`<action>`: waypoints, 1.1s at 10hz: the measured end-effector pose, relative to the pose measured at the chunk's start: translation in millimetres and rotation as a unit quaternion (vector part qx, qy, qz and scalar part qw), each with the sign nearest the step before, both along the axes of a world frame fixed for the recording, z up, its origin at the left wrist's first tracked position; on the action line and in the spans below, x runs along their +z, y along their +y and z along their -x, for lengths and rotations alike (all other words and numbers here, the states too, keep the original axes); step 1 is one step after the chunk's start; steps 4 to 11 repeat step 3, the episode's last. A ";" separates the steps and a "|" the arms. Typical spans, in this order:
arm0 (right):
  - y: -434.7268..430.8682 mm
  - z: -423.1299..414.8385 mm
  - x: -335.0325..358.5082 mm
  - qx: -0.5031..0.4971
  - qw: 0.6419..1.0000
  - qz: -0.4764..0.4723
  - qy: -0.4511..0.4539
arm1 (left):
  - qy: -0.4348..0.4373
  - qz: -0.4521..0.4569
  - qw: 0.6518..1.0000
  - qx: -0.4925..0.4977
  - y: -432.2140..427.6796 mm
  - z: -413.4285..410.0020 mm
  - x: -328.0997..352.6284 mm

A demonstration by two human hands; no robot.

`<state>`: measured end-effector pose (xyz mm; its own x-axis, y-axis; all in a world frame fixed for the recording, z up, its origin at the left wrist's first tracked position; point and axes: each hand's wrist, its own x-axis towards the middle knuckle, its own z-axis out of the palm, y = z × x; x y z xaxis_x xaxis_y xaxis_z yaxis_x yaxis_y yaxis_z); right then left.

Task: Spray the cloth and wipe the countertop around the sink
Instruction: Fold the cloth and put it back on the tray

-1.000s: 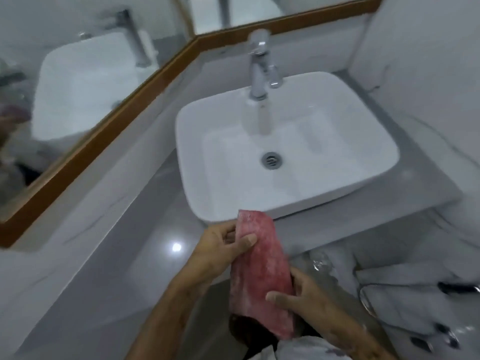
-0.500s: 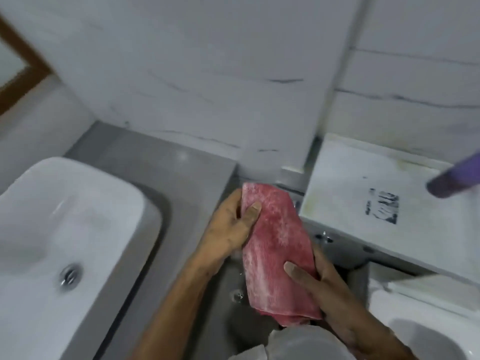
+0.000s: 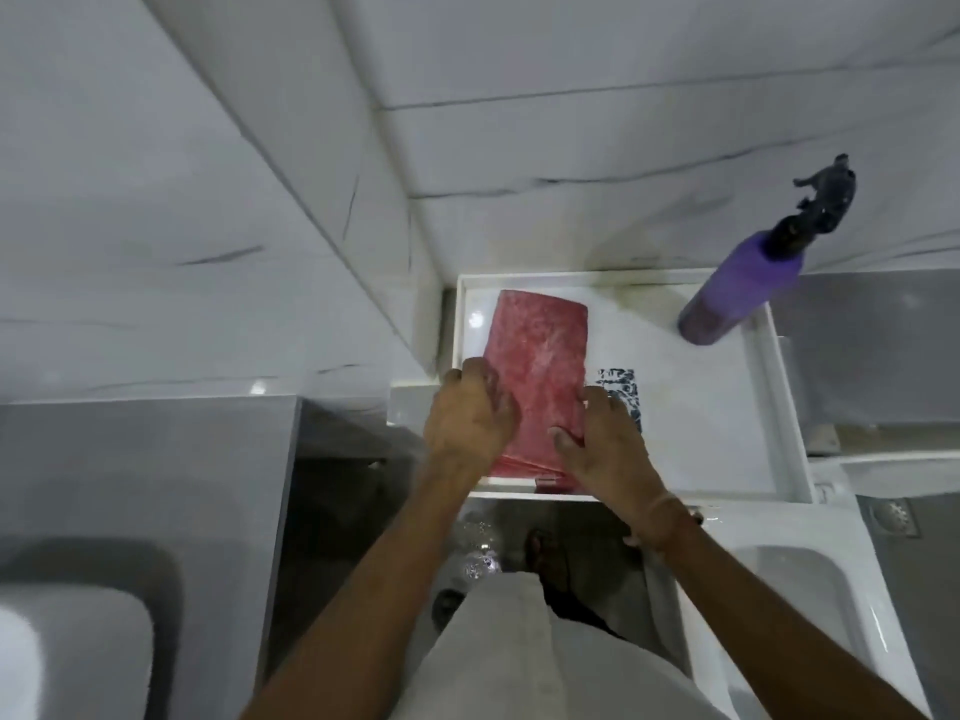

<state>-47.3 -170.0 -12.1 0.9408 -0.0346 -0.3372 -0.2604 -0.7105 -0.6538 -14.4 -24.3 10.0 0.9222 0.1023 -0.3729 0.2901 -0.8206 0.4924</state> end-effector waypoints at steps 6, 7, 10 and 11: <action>-1.6 -2.3 31.0 0.032 0.988 0.141 -0.051 | -0.067 -0.167 0.969 -0.167 -6.2 -2.4 30.6; -1.6 -2.3 31.0 0.032 0.988 0.141 -0.051 | -0.067 -0.167 0.969 -0.167 -6.2 -2.4 30.6; -1.6 -2.3 31.0 0.032 0.988 0.141 -0.051 | -0.067 -0.167 0.969 -0.167 -6.2 -2.4 30.6; -1.6 -2.3 31.0 0.032 0.988 0.141 -0.051 | -0.067 -0.167 0.969 -0.167 -6.2 -2.4 30.6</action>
